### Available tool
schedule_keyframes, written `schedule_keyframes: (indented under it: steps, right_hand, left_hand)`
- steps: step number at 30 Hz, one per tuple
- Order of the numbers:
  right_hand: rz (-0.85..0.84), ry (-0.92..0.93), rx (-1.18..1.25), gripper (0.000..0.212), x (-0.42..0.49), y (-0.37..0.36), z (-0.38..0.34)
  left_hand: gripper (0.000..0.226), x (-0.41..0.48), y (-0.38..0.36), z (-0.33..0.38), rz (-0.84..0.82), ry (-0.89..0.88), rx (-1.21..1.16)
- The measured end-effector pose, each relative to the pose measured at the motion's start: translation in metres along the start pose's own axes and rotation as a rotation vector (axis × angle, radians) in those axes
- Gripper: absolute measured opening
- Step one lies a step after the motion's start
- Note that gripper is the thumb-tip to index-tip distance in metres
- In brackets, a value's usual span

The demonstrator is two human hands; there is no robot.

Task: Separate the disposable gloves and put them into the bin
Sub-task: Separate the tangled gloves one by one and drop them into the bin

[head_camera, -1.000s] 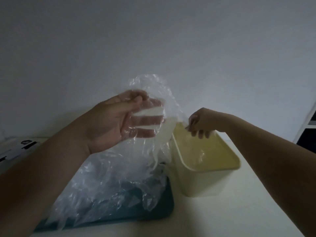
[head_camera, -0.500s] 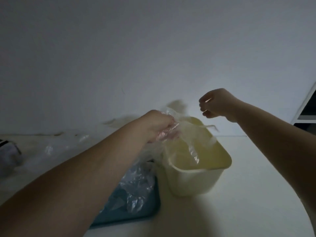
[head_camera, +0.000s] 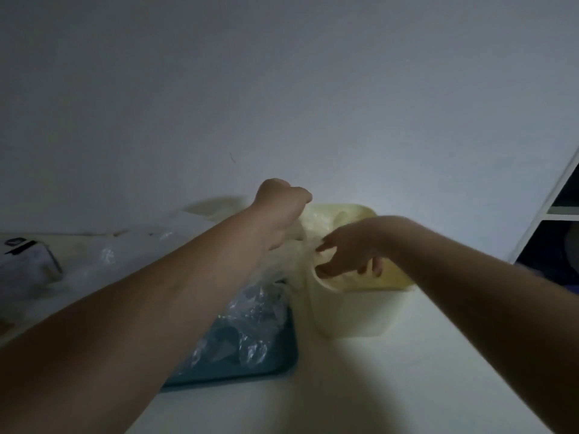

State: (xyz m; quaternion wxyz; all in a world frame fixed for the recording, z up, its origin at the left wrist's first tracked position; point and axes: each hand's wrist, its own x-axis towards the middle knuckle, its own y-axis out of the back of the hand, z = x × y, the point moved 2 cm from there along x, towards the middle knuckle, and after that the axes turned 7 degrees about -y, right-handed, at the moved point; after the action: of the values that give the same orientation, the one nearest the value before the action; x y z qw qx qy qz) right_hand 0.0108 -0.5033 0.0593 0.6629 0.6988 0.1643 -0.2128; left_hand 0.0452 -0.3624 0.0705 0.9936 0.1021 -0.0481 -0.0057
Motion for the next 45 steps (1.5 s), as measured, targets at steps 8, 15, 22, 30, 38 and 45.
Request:
schedule_keyframes:
  steps: [8,15,22,30,38,45]
  right_hand:
    - [0.022,-0.194,-0.203,0.046,0.018,-0.013,-0.005]
    - [0.582,0.022,0.046,0.018,-0.014,0.024,-0.033]
    - [0.64,0.471,0.285,0.025,-0.033,-0.006,-0.125]
    - [0.297,0.239,-0.157,0.054,-0.012,-0.087,-0.131]
    - [0.451,0.425,0.275,0.042,-0.045,-0.079,-0.146]
    - [0.411,0.469,0.87,0.07,-0.049,-0.097,-0.137]
  left_hand:
    - [0.035,-0.027,0.048,-0.009,-0.056,-0.07,0.13]
    - [0.032,-0.041,0.098,-0.022,-0.086,-0.44,0.805]
    - [0.062,-0.068,0.145,-0.066,-0.187,-0.266,1.218]
    - [0.055,-0.101,0.169,-0.062,-0.037,-0.522,1.051]
    - [0.021,-0.114,0.217,-0.09,0.088,-0.416,0.906]
    - [0.024,-0.137,0.216,-0.057,0.313,-0.365,0.137]
